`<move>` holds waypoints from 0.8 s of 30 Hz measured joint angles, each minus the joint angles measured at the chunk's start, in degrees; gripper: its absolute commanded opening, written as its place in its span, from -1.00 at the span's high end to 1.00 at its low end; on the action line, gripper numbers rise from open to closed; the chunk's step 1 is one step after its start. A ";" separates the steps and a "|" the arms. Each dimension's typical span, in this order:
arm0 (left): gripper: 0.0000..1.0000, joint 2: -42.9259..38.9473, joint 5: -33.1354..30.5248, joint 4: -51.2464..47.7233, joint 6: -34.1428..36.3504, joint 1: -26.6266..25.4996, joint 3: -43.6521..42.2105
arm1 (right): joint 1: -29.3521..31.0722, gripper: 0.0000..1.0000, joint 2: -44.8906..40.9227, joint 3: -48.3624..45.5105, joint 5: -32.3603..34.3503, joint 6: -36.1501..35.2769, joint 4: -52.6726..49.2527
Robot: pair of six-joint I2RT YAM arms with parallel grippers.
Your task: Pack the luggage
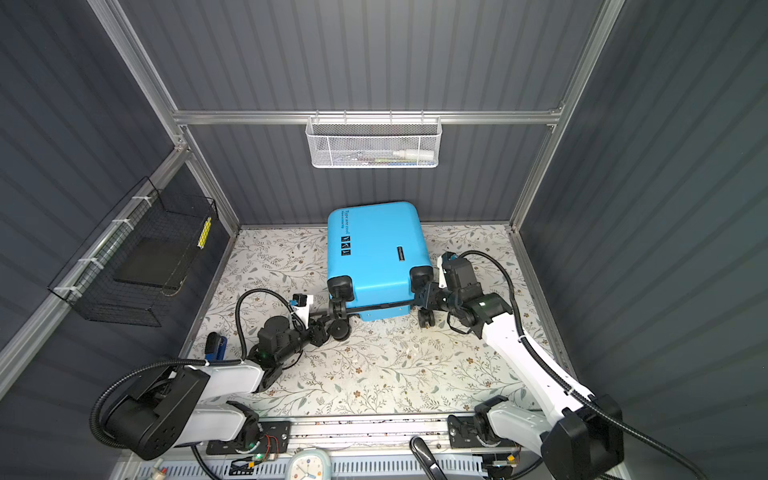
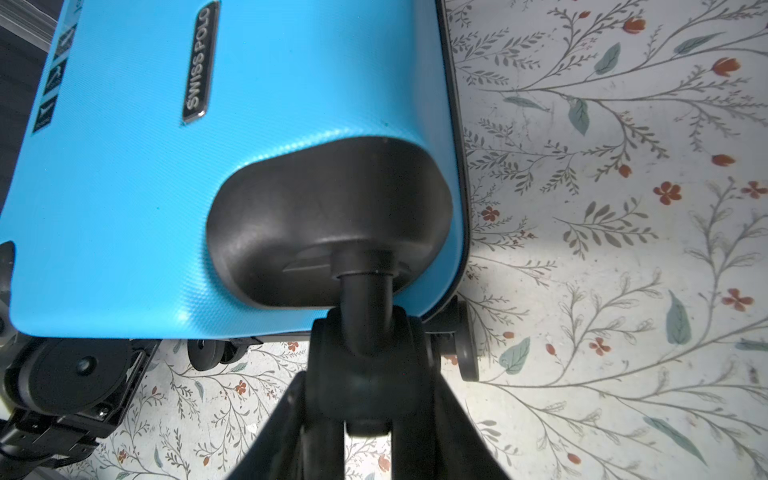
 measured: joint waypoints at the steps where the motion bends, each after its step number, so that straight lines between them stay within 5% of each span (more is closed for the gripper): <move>1: -0.06 0.15 -0.87 0.72 -0.02 -0.17 0.00 | 0.00 1.00 0.00 0.00 0.00 0.00 -0.02; 8: -0.04 -3.52 -10.08 0.76 -0.02 -0.85 -0.11 | 0.02 1.00 0.11 0.09 -0.07 0.02 -0.13; 16: -0.05 -22.97 -26.03 -12.57 -0.85 -0.76 -3.39 | 0.02 1.00 0.35 0.35 -0.09 0.00 -0.39; 24: -0.13 -24.30 -21.70 -18.25 -0.15 -0.79 -4.37 | 0.02 1.00 0.42 0.42 -0.15 0.02 -0.42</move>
